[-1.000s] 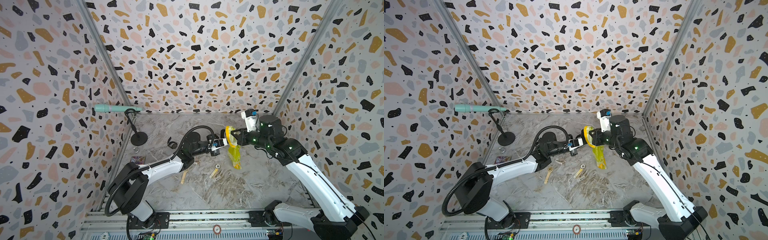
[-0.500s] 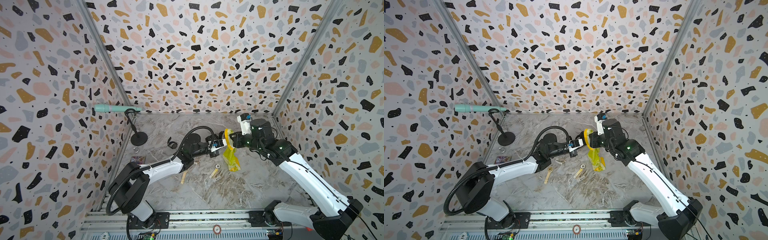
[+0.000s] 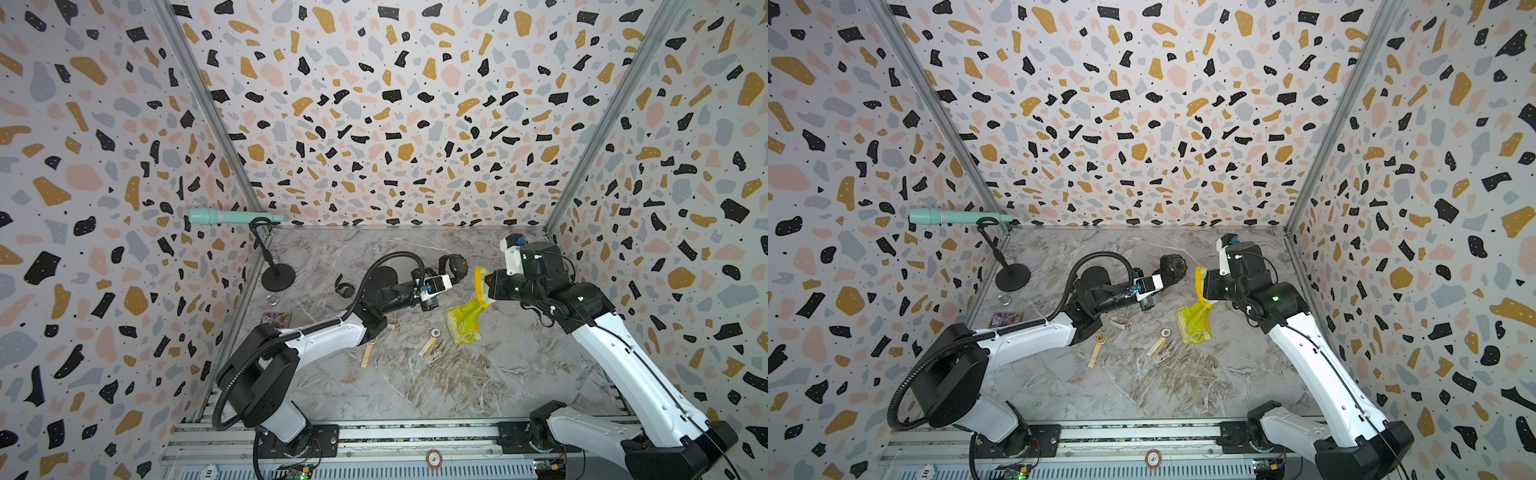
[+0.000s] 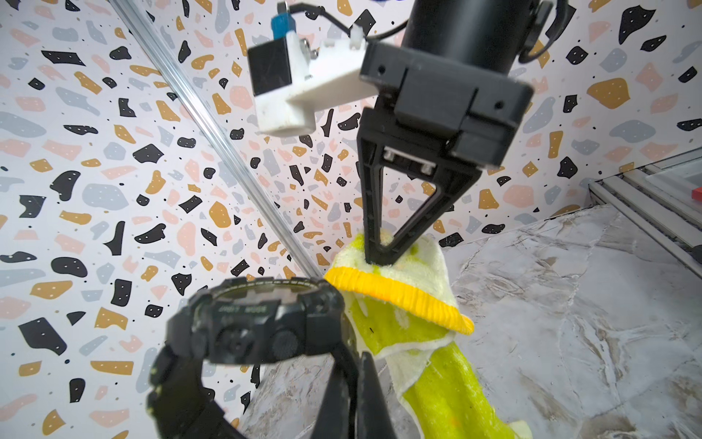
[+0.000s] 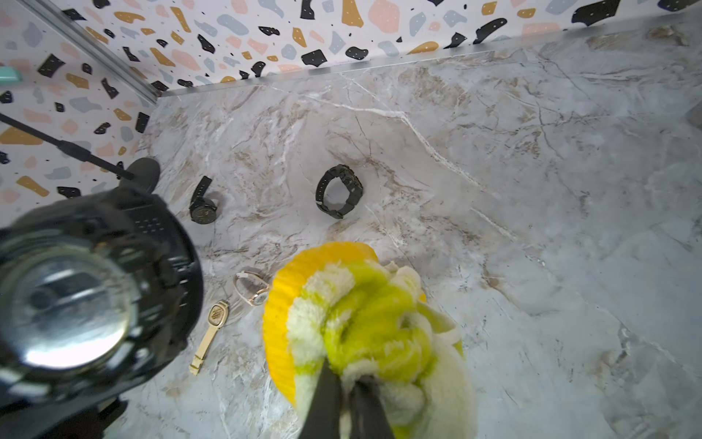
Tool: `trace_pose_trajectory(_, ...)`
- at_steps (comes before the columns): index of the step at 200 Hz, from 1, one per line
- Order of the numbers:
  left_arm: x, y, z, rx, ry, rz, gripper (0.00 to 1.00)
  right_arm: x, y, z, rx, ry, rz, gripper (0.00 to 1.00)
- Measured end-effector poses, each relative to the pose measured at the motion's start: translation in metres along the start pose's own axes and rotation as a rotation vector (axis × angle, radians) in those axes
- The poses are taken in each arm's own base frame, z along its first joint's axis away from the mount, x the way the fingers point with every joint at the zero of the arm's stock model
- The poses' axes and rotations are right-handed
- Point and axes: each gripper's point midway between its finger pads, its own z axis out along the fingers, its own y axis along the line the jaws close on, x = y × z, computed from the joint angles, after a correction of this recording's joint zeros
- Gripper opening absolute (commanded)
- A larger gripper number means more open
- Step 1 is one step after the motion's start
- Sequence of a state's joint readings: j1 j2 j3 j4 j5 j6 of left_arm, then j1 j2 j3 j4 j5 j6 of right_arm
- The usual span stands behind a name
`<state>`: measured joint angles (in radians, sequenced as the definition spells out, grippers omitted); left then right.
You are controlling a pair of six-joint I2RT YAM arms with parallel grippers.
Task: Wipe the watch dial
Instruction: Wipe the dirt from the watch dial.
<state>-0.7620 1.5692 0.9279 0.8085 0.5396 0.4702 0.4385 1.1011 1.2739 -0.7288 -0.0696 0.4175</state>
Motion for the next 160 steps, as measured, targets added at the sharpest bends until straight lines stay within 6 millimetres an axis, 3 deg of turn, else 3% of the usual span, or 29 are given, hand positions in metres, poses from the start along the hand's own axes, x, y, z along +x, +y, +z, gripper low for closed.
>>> trace_pose_trajectory(42, -0.001, -0.001, 0.0, 0.007, -0.004, 0.0, 0.0, -0.023, 0.032, -0.032, -0.158, -0.091, -0.024, 0.0)
trace_pose_trajectory(74, -0.001, -0.003, 0.0, 0.019, -0.009, 0.0, 0.0, -0.032, 0.053, -0.041, -0.271, -0.125, -0.037, 0.0)
trace_pose_trajectory(118, -0.001, -0.004, 0.0, 0.024, -0.01, -0.001, 0.0, -0.04, 0.074, -0.043, -0.39, -0.139, -0.052, 0.0)
trace_pose_trajectory(160, -0.001, -0.004, 0.0, 0.024, -0.009, 0.003, 0.0, -0.029, 0.08, -0.023, -0.429, -0.089, -0.044, 0.0)
